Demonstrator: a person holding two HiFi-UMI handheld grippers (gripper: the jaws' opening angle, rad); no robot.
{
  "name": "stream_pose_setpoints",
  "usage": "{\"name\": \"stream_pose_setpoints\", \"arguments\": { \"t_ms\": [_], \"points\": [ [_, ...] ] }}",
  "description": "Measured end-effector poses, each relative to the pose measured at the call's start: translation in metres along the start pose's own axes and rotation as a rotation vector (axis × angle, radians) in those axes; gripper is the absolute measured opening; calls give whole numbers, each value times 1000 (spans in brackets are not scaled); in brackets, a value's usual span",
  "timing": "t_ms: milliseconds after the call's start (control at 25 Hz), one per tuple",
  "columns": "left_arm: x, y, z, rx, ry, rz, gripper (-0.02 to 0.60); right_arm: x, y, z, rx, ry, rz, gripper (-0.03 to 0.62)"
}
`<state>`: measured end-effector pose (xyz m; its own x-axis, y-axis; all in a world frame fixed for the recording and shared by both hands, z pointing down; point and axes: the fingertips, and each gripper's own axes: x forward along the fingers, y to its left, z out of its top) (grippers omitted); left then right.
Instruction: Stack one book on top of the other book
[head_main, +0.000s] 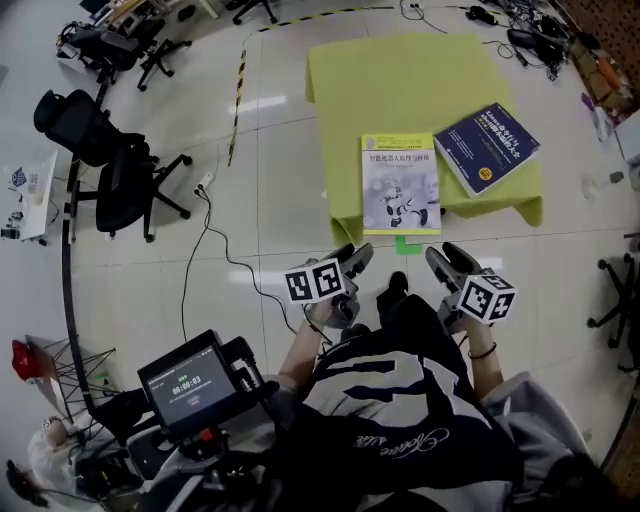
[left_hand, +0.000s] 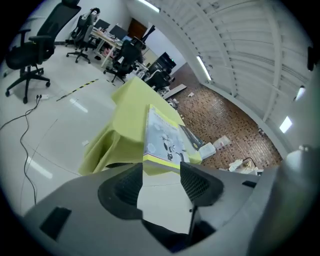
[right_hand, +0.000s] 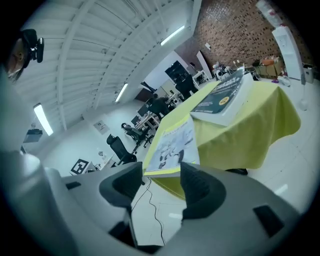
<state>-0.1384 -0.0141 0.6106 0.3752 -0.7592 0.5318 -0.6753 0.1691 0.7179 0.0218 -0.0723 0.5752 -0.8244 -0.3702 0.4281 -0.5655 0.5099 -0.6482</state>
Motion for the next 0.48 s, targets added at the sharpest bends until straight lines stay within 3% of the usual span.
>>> {"name": "stream_pose_setpoints", "arguments": {
  "t_ms": [280,480],
  "points": [
    [50,19,26,-133,4,21,247,46,-63,12,79,146,48,278],
    [73,34,23,-158,75,60,247,70,-85,9,175,193,78,278]
  ]
}}
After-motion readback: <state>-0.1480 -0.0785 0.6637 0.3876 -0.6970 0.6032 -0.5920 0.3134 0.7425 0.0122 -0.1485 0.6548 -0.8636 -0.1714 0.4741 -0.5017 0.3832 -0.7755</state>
